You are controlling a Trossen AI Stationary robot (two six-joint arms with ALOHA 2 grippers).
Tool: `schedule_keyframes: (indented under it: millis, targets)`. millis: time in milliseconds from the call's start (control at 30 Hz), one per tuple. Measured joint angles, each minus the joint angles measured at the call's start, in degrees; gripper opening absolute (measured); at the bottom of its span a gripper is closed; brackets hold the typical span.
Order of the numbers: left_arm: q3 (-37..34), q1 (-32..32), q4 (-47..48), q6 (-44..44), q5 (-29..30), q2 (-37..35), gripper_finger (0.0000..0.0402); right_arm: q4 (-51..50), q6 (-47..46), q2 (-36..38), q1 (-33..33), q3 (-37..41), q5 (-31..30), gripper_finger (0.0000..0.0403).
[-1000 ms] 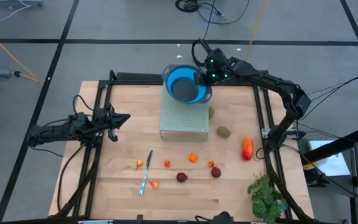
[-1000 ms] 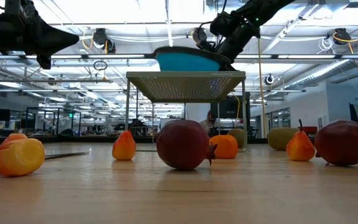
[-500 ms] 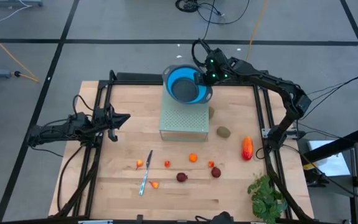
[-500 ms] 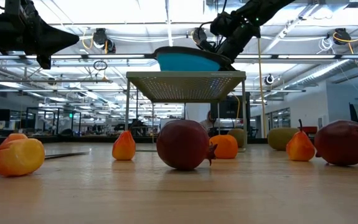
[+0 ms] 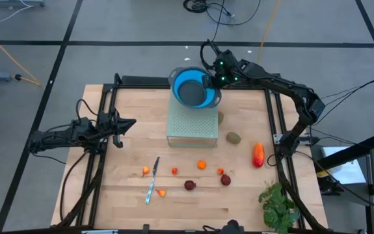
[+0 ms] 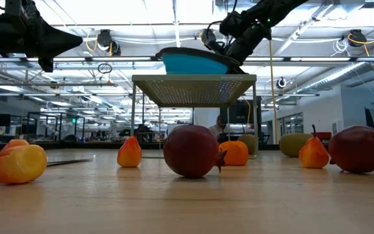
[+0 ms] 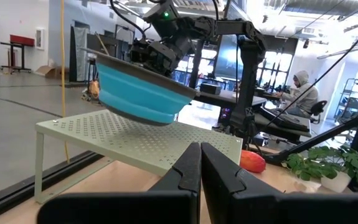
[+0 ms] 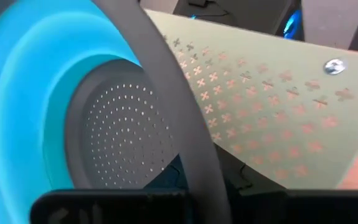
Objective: Pick & Place Fruit
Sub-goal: Put the blue strainer bowl on the shelf
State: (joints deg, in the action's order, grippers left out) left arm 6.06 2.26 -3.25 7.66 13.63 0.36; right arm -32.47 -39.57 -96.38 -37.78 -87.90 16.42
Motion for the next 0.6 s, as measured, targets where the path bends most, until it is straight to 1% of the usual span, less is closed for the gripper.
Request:
schedule_keyframes:
  millis: [333,467,600]
  targets:
    - [0.0,0.0,0.0,0.0,0.0,0.0,0.001,0.1,-0.1,0.0,0.0,0.0,0.1,0.0065]
    - [0.0,0.0,0.0,0.0,0.0,0.0,0.001,0.1,0.0,0.0,0.0,0.0,-0.1,0.0076]
    - [0.0,0.0,0.0,0.1,0.0,0.0,0.001,0.0,0.2,0.3,0.0,0.0,-0.9,0.0079]
